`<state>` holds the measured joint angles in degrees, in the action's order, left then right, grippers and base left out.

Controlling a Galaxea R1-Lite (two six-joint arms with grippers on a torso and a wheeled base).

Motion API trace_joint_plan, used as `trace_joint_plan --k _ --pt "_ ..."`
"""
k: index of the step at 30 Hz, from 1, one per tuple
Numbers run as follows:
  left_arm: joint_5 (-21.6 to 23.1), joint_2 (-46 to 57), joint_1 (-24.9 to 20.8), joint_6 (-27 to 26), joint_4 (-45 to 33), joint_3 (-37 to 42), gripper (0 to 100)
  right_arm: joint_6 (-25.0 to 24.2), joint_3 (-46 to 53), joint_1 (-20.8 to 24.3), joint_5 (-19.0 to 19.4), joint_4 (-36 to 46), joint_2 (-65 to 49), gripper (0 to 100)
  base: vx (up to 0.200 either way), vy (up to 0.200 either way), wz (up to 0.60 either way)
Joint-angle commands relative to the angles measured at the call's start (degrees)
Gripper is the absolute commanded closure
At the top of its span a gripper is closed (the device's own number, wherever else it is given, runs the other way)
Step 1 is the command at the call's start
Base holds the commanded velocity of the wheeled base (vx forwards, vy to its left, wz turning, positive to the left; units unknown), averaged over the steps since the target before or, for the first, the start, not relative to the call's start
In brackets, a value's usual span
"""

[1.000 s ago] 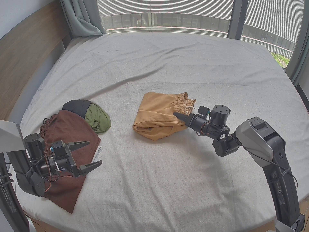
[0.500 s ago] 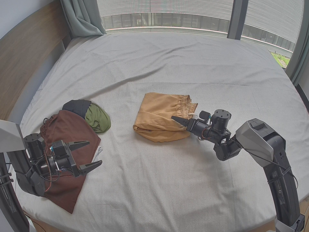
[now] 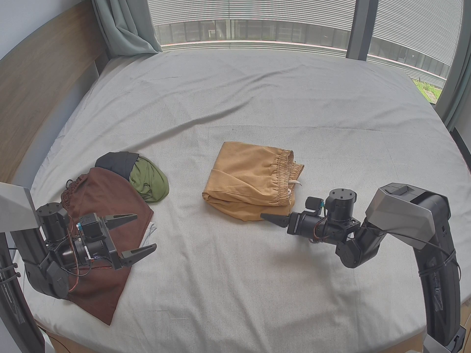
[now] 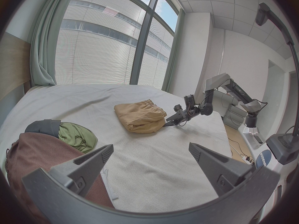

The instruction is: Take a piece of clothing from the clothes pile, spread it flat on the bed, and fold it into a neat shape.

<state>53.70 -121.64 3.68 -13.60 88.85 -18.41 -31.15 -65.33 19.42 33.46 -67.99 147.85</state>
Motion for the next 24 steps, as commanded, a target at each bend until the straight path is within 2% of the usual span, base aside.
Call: trace_joint_plan --k 1,7,10,13,17,24 --pt "0.0 0.3 -0.2 0.0 0.0 0.0 0 1.5 7.8 3.7 0.2 -2.5 -7.4 0 0.0 0.0 0.0" --pt "0.0 0.3 -0.2 0.0 0.0 0.0 0 -0.8 8.1 5.5 0.8 -2.6 -13.4 0 0.0 0.0 0.0" --pt "0.0 0.3 -0.3 0.0 0.0 0.0 0 -4.0 4.2 5.5 1.0 -2.6 -14.6 0 0.0 0.0 0.0" --pt "0.0 0.3 -0.3 0.0 0.0 0.0 0 -5.2 -0.9 5.0 0.9 -2.1 -13.9 0 0.0 0.0 0.0" --pt "0.0 0.3 -0.2 0.1 0.0 -0.1 0 -6.2 -9.3 3.5 0.9 -0.7 -7.9 0 0.0 0.0 0.0" --pt "0.0 0.2 -0.3 0.1 0.0 -0.1 0 -6.4 -17.7 1.3 0.6 2.7 -0.2 0 0.0 0.0 0.0"
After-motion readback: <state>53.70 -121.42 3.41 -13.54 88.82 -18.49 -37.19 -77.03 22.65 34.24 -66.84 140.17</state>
